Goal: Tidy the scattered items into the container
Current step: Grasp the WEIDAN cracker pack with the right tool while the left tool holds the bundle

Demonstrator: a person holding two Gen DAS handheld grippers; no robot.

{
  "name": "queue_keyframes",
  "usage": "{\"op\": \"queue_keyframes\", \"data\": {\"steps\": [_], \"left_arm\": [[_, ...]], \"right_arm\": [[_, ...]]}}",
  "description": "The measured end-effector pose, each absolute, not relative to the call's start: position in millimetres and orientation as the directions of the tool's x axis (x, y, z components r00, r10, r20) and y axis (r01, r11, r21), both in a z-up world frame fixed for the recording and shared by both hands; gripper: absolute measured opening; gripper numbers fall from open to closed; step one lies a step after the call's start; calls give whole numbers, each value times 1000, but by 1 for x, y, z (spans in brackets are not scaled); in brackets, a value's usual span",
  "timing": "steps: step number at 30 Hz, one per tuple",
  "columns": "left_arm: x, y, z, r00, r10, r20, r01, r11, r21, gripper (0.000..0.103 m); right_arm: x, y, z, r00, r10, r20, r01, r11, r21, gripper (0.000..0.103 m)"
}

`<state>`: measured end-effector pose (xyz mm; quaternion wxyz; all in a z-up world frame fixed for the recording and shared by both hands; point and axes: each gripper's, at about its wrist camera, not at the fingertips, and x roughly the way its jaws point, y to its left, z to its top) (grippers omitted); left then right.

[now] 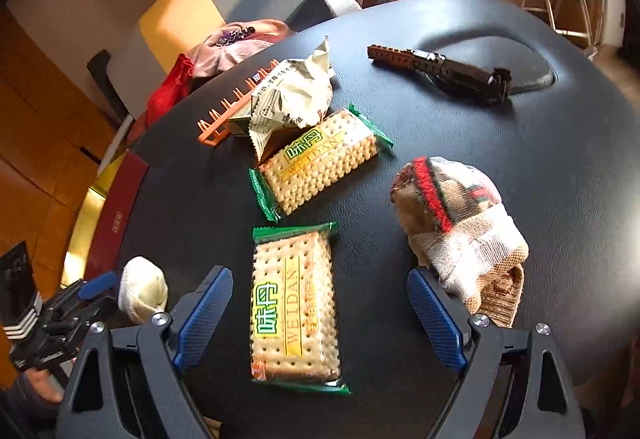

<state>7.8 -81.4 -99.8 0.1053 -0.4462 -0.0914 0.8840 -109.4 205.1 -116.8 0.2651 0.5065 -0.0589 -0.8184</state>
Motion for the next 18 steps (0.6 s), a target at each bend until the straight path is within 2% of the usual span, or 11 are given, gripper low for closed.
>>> {"op": "queue_keyframes", "data": {"steps": [6,11,14,18], "left_arm": [[2,-80,-98,-584,289,-759,-107,-954,-281,63],[-9,-68,-99,-571,290,-768,-124,-955,-268,63],[-16,-59,-100,-568,263,-780,-117,-964,-239,63],[-20,-48,-102,-568,207,-797,-117,-978,-171,63]], "right_arm": [[-68,164,-102,-398,-425,-813,490,-848,203,90],[-57,152,-109,-451,-332,-829,444,-889,114,80],[-59,152,-111,-467,-300,-832,432,-898,82,80],[-70,157,-116,-452,-312,-836,419,-901,110,79]]}}
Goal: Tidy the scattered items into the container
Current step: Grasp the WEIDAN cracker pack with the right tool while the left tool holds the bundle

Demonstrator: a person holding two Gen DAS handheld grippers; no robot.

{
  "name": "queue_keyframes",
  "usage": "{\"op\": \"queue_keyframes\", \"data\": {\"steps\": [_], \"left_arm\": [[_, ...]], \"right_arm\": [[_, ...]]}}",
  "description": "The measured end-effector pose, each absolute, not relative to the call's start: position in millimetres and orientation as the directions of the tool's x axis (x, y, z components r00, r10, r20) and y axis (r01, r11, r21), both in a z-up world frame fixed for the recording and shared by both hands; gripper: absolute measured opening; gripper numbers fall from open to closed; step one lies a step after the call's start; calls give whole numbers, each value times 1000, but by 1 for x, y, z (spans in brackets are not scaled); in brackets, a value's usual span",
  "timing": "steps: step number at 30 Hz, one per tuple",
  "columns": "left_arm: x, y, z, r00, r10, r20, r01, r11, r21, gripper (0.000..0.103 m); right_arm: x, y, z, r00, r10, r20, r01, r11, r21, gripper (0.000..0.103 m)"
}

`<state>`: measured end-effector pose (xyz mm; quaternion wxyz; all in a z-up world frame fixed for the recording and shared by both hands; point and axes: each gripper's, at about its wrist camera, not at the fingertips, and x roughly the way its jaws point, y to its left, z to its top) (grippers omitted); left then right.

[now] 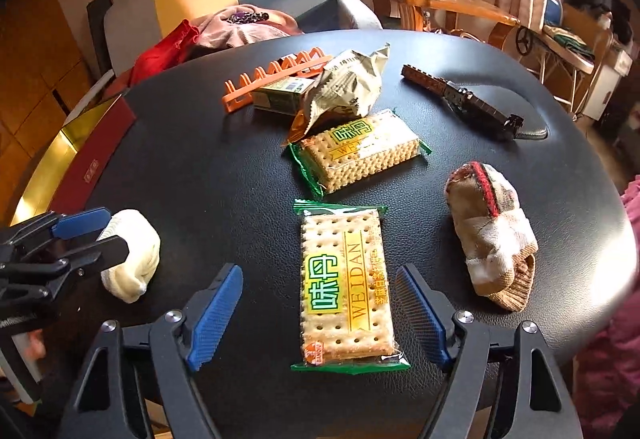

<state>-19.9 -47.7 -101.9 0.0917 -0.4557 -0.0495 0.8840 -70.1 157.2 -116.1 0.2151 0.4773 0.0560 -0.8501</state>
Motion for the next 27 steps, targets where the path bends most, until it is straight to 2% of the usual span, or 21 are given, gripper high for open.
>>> {"op": "queue_keyframes", "data": {"steps": [3,5,7,15,18,21,27], "left_arm": [[-18,-41,-105,-569,171,-804,-131,-985,-116,63],[-17,-40,-106,-574,163,-803,-137,-985,-102,63],[-17,-41,-107,-572,165,-804,-136,-985,-105,63],[-9,-60,-105,-588,212,-781,-86,-976,-200,63],[-9,-57,-99,-602,201,-773,-92,-979,-183,63],[-6,-44,-98,-610,135,-781,-122,-990,-76,63],[-6,-46,-102,-605,119,-787,-116,-991,-61,64]], "right_arm": [[-78,157,-123,-437,-302,-847,412,-904,110,76],[-80,159,-128,-425,-302,-853,414,-903,114,65],[-80,158,-131,-417,-297,-859,418,-902,109,61],[-75,147,-134,-434,-274,-858,440,-896,64,65],[-74,147,-134,-436,-275,-857,436,-898,67,65],[-74,146,-136,-435,-281,-855,428,-900,78,70],[-71,141,-138,-446,-282,-849,419,-904,79,77]]}}
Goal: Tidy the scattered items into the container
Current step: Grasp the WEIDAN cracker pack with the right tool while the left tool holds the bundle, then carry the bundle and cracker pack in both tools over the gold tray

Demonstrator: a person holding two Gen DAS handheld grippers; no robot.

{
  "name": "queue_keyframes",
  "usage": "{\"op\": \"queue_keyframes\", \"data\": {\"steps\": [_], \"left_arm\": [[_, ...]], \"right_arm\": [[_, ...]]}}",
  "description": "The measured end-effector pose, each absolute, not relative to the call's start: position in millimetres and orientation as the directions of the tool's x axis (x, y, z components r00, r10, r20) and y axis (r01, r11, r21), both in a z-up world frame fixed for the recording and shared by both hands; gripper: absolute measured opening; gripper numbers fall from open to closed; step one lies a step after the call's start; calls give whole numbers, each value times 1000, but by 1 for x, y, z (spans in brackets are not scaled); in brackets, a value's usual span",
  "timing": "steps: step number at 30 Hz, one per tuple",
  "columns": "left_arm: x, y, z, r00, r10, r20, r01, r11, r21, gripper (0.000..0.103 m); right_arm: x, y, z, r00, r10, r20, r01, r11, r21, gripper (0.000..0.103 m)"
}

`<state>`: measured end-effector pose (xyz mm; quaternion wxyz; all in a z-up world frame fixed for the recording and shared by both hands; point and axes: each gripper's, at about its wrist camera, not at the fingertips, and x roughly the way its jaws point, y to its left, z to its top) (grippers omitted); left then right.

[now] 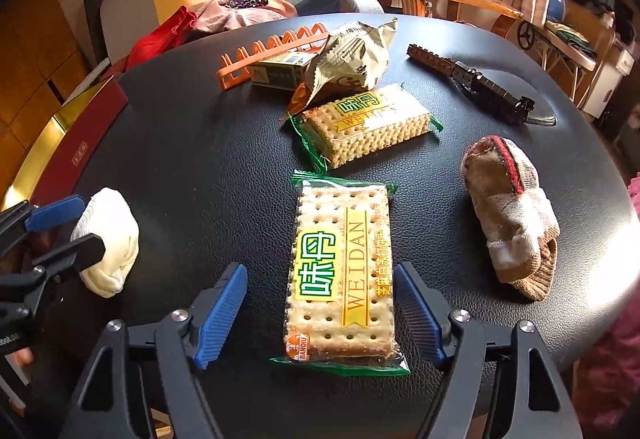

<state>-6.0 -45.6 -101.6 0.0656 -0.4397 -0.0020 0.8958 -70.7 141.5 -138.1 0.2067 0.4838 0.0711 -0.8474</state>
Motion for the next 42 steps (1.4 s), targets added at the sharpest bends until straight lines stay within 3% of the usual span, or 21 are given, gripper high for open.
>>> {"op": "queue_keyframes", "data": {"steps": [11,12,15,27,42], "left_arm": [[-13,-37,-119,-582,87,-809,-147,-989,-1,69],[-15,-37,-121,-581,85,-810,-146,-989,1,69],[-15,-46,-120,-588,109,-802,-116,-992,-50,66],[-8,-65,-112,-606,147,-782,-65,-989,-135,59],[19,-98,-68,-692,105,-715,6,-988,-151,59]], "right_arm": [[-69,133,-141,-462,-232,-856,419,-908,20,76],[-68,133,-141,-463,-234,-855,420,-907,20,73],[-69,139,-139,-479,-244,-843,423,-906,22,50],[-62,136,-136,-500,-242,-831,393,-919,31,48],[-43,95,-104,-501,-381,-777,462,-877,133,48]]}}
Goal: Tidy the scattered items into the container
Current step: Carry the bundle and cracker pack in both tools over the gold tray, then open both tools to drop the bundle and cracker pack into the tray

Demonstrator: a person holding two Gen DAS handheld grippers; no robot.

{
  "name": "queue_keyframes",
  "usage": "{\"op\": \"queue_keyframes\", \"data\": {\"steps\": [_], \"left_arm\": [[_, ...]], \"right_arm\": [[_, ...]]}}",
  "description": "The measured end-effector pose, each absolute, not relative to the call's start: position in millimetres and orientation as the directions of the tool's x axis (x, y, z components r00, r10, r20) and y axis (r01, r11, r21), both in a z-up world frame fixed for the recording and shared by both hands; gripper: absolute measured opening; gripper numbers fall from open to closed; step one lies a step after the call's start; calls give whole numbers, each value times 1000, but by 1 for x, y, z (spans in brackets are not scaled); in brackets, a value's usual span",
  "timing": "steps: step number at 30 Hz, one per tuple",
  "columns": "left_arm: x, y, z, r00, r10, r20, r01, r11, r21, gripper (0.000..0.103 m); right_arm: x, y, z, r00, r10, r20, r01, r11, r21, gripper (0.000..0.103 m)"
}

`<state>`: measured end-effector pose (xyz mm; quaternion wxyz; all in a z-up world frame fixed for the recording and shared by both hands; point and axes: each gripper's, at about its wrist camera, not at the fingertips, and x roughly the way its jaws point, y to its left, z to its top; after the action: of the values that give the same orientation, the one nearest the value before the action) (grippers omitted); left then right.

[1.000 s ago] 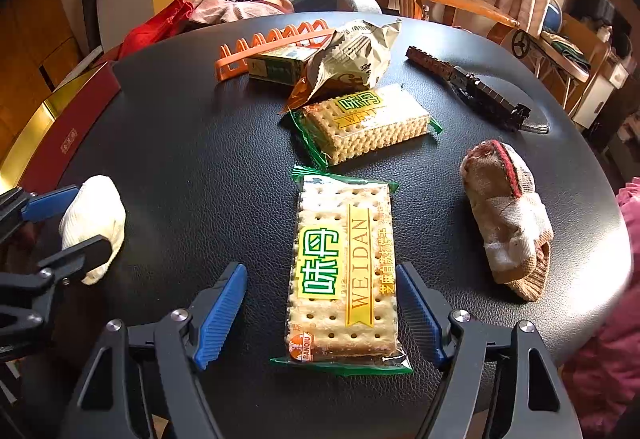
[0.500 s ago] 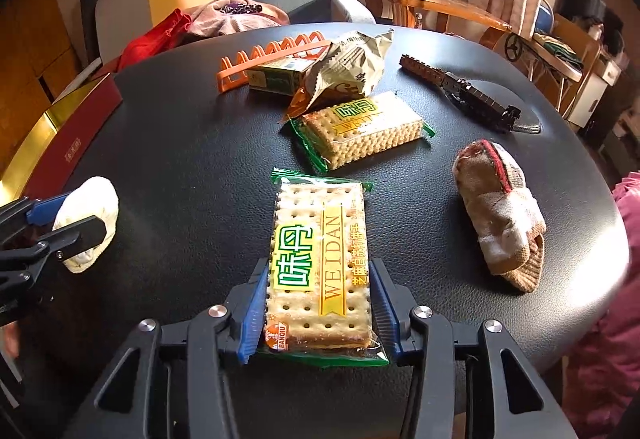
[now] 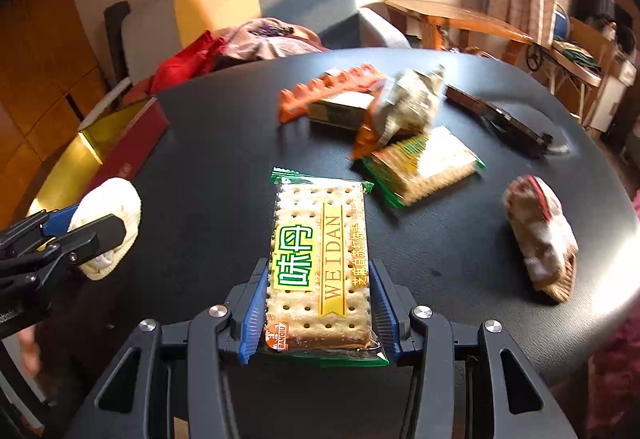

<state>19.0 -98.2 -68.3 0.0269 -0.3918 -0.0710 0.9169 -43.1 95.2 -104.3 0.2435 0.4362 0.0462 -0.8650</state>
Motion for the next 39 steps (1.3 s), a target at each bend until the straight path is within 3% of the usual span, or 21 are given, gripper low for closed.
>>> {"op": "queue_keyframes", "data": {"steps": [9,17,28,39], "left_arm": [[49,-197,-45,-722,-93,-686,240,-963,-122,59],[59,-288,-62,-638,-252,-728,437,-896,-73,59],[67,-328,-100,-554,-269,-788,528,-845,-83,60],[72,-328,-108,-547,-259,-796,554,-825,-113,63]], "right_arm": [[-34,-12,-59,-406,-577,-709,656,-724,214,48],[-19,-138,-38,-290,-666,-688,793,-569,217,48],[-23,-218,-85,-183,-584,-791,813,-542,212,48],[-21,-214,-95,-150,-574,-805,805,-544,238,51]]}}
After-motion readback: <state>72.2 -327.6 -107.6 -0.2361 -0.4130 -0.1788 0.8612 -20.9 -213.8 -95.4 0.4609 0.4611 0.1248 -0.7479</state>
